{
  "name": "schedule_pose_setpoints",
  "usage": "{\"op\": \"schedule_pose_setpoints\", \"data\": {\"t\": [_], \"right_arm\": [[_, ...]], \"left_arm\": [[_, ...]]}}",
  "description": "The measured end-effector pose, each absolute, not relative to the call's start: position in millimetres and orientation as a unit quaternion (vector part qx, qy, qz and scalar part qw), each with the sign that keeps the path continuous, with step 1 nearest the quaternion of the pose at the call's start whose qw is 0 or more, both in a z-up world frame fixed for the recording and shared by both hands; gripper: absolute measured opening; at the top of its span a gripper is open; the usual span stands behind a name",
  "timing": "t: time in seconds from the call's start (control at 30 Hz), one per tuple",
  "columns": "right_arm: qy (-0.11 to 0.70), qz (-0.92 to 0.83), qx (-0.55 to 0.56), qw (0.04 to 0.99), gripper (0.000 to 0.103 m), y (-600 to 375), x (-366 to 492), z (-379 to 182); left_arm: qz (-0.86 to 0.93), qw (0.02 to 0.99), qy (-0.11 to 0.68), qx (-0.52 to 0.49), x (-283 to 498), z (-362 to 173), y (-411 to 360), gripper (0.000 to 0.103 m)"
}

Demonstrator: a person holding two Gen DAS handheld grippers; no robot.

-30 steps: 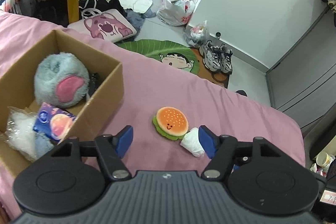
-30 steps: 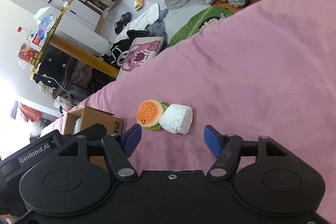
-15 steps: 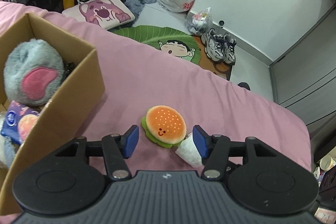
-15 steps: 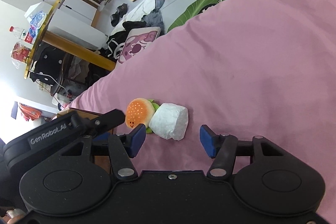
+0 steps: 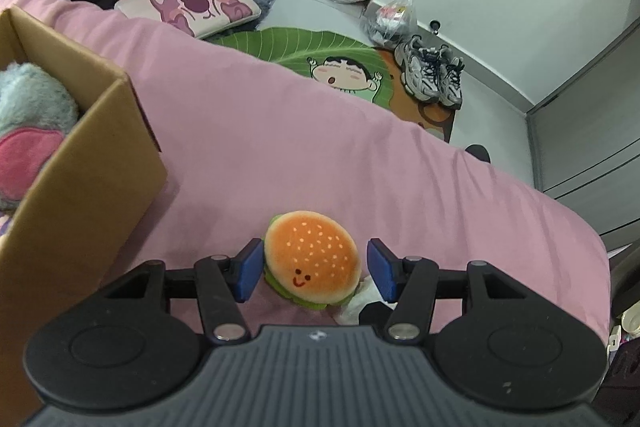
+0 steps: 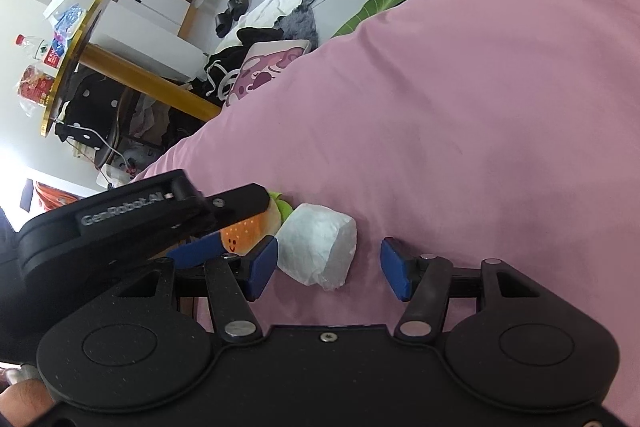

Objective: Organize soft objects
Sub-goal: 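Grasp the burger plush with the left gripper while right gripper grasps the white bundle, then carry the burger plush and white bundle into the box and open both grippers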

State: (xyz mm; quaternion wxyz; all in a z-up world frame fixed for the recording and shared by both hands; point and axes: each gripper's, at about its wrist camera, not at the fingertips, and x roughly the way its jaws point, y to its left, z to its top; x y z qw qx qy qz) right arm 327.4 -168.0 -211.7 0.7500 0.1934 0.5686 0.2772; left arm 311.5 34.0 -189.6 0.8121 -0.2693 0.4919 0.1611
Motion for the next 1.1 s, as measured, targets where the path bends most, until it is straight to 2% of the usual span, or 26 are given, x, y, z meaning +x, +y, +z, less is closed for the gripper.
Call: {"op": "schedule_pose_setpoints", "data": {"t": [0.2,0.23,0.3,0.37,0.5,1.1], "right_arm": [[0.558,0.291,0.177,0.757,0.058,-164,327,-211],[0.557,0.292,0.174,0.758,0.057,-163,327,-211],[0.554,0.294,0.163,0.762,0.046,-161,328,-210],[0.552,0.297,0.159,0.762,0.043,-161,327,-209],[0.552,0.299,0.155,0.763,0.042,-162,327,-206],[0.527,0.276,0.164,0.787,0.041,-180,302,-173]], "left_arm": [[0.165,0.804,0.503,-0.271,315,-200,37,0.056],[0.164,0.803,0.503,-0.274,315,-201,37,0.056],[0.164,0.803,0.502,-0.276,314,-202,39,0.056],[0.165,0.803,0.501,-0.278,313,-202,39,0.051],[0.162,0.808,0.494,-0.278,308,-195,37,0.047],[0.151,0.835,0.452,-0.275,252,-136,30,0.047]]}}
